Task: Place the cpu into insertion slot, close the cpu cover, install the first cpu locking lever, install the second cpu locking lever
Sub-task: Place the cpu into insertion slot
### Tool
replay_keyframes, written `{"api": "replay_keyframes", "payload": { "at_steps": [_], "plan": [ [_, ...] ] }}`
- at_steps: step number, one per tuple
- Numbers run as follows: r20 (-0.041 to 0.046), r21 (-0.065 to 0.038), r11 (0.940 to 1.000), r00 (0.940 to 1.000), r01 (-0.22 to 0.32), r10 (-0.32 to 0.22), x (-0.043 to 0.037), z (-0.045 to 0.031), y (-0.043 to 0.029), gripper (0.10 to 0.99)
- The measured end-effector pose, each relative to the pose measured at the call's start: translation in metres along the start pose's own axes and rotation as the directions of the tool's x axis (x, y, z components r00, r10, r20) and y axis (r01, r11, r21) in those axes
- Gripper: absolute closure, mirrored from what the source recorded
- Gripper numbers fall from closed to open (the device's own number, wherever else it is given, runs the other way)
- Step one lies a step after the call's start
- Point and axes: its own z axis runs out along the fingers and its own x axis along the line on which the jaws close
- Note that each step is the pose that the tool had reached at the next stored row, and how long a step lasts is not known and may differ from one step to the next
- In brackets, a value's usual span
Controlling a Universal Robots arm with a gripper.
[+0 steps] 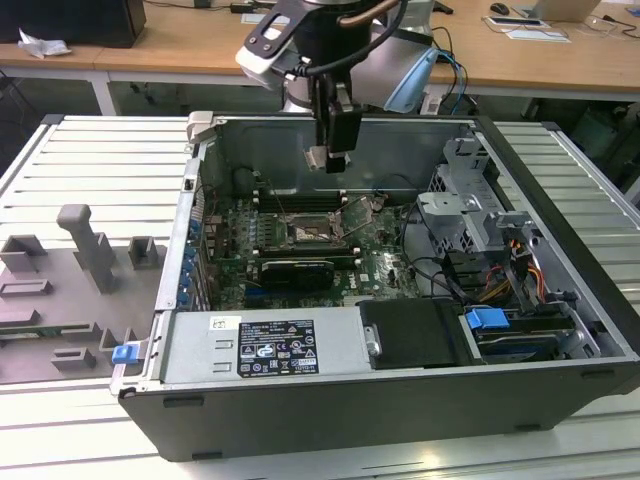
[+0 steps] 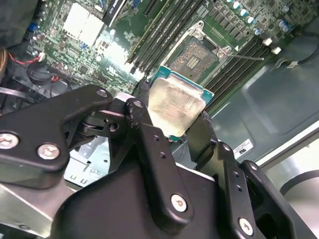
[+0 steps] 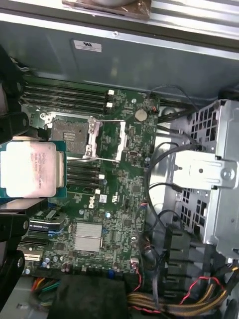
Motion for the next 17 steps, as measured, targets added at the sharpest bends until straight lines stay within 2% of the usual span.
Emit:
{"api": "replay_keyframes", "payload": {
  "at_steps": [7,10,17],
  "plan": [
    [0.0026,0.0,0.9995,0.9995,-0.033,0.033,0.0,0.0019,-0.0002,0.545],
    [0.0078,0.0,0.9994,0.9994,-0.034,0.034,0.0,0.0045,-0.0004,0.545],
    [0.0094,-0.001,0.9992,0.9992,-0.04,0.04,0.0,0.0148,-0.0012,0.545]
  ]
}}
